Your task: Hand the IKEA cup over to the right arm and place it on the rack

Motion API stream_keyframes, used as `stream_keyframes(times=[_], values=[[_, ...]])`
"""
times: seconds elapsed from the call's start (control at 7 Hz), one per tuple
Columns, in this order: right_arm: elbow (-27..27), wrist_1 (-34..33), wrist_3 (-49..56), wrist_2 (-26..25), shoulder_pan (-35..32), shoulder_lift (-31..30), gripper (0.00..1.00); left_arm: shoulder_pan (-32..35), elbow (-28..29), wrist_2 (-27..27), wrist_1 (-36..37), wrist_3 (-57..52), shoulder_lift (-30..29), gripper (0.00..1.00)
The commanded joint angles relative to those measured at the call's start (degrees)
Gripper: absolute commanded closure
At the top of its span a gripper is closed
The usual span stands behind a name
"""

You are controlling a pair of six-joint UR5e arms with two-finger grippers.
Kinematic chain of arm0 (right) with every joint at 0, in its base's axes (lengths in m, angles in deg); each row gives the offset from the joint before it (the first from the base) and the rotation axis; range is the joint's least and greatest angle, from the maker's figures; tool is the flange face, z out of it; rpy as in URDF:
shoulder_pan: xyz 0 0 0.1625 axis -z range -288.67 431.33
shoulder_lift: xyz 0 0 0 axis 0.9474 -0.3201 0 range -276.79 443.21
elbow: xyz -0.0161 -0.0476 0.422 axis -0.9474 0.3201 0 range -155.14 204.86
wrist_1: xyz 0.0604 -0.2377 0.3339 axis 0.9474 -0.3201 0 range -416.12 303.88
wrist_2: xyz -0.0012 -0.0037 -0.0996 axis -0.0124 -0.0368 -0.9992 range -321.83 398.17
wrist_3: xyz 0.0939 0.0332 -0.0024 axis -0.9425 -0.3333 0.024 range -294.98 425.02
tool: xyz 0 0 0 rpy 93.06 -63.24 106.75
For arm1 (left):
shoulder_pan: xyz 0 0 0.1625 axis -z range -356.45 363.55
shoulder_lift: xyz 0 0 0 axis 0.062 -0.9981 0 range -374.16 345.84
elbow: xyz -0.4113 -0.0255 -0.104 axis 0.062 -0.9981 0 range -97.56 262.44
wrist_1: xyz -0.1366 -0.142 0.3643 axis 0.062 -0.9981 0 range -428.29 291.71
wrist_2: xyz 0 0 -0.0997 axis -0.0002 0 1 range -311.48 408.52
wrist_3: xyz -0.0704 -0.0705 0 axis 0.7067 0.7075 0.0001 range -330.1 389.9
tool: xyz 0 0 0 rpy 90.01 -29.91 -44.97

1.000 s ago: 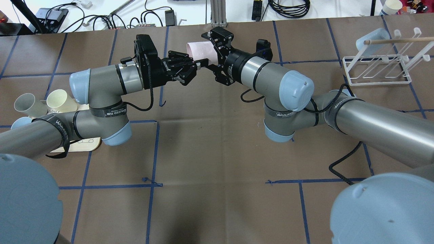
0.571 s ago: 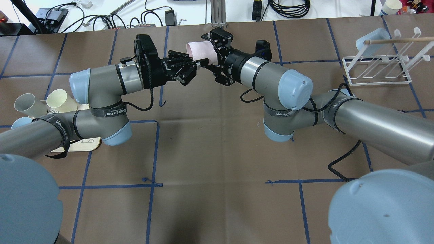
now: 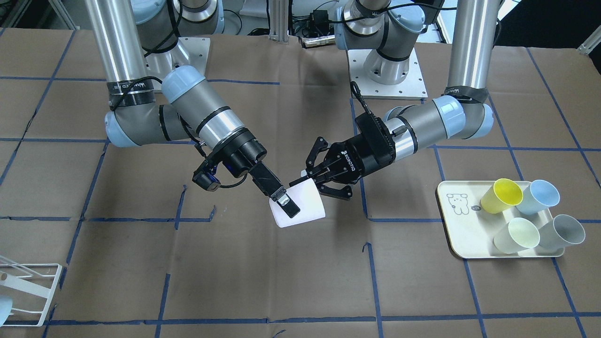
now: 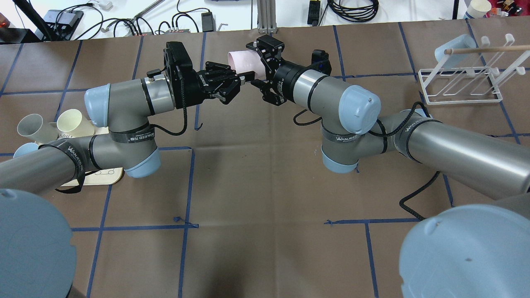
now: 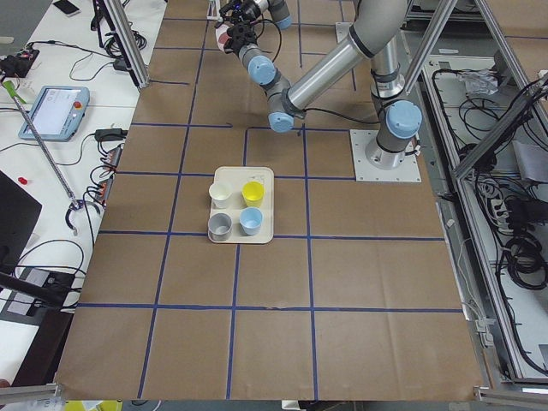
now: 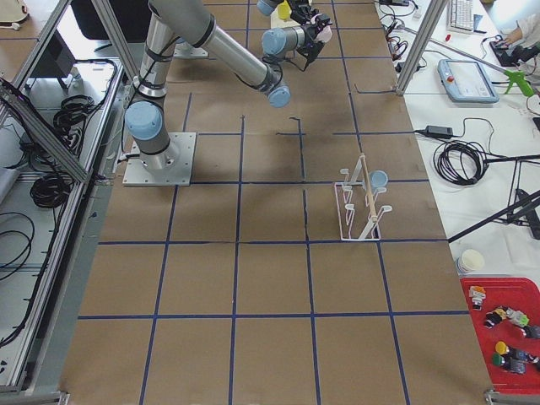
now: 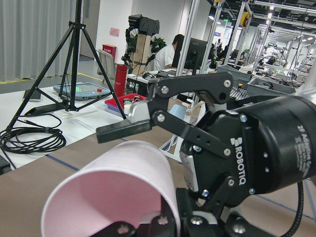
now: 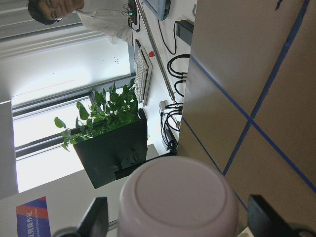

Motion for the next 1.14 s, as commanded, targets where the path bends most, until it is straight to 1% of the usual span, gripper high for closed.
stream_keyframes(times=[0.0,0.14,0.43,0.71,0.86,1.0], values=[[0.1,0.4,-0.1,0.0,-0.8,-0.2,0.01,0.0,0.0,0.0,0.0,0.0,0.1,1.00],[0.1,0.4,-0.2,0.0,-0.8,-0.1,0.01,0.0,0.0,0.0,0.0,0.0,0.1,1.00],[0.2,0.4,0.0,0.1,-0.8,-0.2,0.28,0.0,0.0,0.0,0.0,0.0,0.1,1.00],[0.4,0.4,0.3,0.1,-0.7,-0.2,0.34,0.0,0.0,-0.1,0.0,0.2,0.0,0.99],[0.6,0.4,0.2,0.1,-0.7,-0.1,0.37,0.0,0.1,-0.3,0.0,0.8,0.1,0.76],[0.8,0.4,0.2,0.1,-0.7,-0.1,0.40,0.0,0.7,-0.6,0.1,3.8,-0.1,0.04]])
